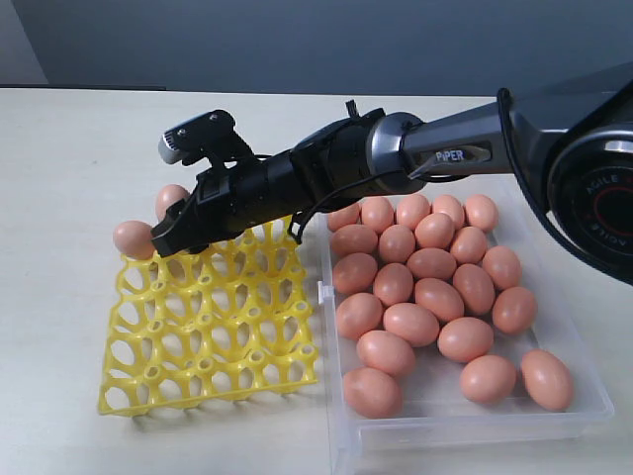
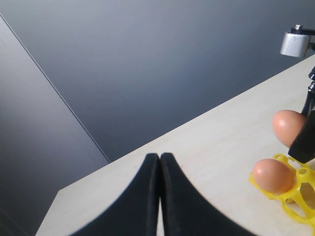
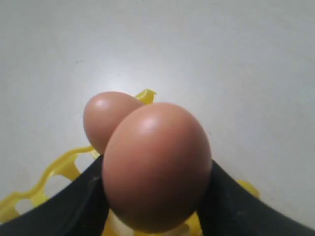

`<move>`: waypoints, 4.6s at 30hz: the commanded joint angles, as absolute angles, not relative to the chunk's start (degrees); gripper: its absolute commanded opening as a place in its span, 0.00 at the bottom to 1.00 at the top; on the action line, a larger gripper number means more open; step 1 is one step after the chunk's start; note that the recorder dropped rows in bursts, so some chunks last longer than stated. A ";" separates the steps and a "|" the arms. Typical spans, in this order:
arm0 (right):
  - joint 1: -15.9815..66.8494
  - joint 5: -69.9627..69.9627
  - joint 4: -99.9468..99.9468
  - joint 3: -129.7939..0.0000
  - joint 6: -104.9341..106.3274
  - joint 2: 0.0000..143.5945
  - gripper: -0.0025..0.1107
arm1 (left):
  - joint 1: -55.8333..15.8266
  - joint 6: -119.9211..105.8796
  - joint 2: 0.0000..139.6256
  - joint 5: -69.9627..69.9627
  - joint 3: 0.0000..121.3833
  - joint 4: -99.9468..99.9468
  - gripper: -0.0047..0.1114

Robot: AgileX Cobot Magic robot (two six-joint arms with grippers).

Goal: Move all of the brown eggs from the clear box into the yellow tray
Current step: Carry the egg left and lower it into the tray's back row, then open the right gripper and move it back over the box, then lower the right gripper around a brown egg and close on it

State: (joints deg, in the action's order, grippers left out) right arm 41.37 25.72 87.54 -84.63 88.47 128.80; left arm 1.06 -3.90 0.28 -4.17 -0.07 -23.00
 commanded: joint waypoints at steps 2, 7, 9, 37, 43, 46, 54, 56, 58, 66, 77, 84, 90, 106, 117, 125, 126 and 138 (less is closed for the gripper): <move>41.14 25.70 87.45 -85.00 88.43 128.56 0.18 | 0.46 -3.65 0.00 -4.12 0.00 -23.17 0.04; 41.14 26.64 87.45 -85.00 88.43 128.56 0.30 | 0.46 -3.65 0.00 -4.12 0.00 -23.17 0.04; 41.14 26.64 86.25 -85.00 88.43 128.56 0.33 | 0.46 -3.65 0.00 -4.12 0.00 -23.17 0.04; 41.27 23.65 83.92 -85.00 86.92 128.56 0.56 | 0.46 -3.65 0.00 -4.12 0.00 -23.17 0.04; 41.27 24.04 83.92 -85.00 86.92 127.59 0.56 | 0.46 -3.65 0.00 -4.12 0.00 -23.17 0.04; 41.13 23.05 83.81 -85.00 86.79 124.73 0.56 | 0.46 -3.65 0.00 -4.12 0.00 -23.17 0.04; 37.46 24.20 49.16 -85.00 52.38 110.96 0.55 | 0.46 -3.65 0.00 -4.12 0.00 -23.17 0.04; 36.44 36.86 28.51 -85.00 35.69 108.94 0.45 | 0.46 -3.65 0.00 -4.12 0.00 -23.17 0.04; 36.03 52.08 9.83 -85.00 17.96 107.83 0.33 | 0.46 -3.65 0.00 -4.12 0.00 -23.17 0.04; 36.03 69.96 -7.45 -77.64 2.80 107.72 0.48 | 0.46 -3.65 0.00 -4.22 0.00 -23.17 0.04; 36.03 64.61 -12.86 -69.98 0.00 107.62 0.49 | 0.46 -3.65 0.00 -4.22 0.00 -23.17 0.04; 36.03 58.09 -11.68 -69.98 0.00 108.66 0.49 | 0.46 -3.65 0.00 -4.22 0.00 -23.17 0.04; 34.23 57.84 -11.18 -69.98 0.00 111.63 0.49 | 0.46 -3.65 0.00 -4.22 0.00 -23.17 0.04; 29.38 54.95 -5.76 -69.98 2.37 113.59 0.08 | 0.46 -3.65 0.00 -4.22 0.00 -23.17 0.04; 29.38 65.56 1.13 -69.98 9.24 107.93 0.42 | 0.46 -3.65 0.00 -4.22 0.00 -23.17 0.04; 29.38 63.31 13.60 -69.98 21.00 107.15 0.42 | 0.46 -3.65 0.00 -4.22 0.00 -23.17 0.04; 29.38 62.65 13.38 -69.98 21.00 107.70 0.42 | 0.46 -3.65 0.00 -4.22 0.00 -23.17 0.04; 29.38 62.36 13.41 -69.98 22.72 114.84 0.42 | 0.46 -3.65 0.00 -4.22 0.00 -23.17 0.04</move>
State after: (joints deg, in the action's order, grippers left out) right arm 29.56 63.11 13.65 -70.45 22.10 112.87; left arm 1.06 -3.90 0.28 -4.40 -0.07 -23.00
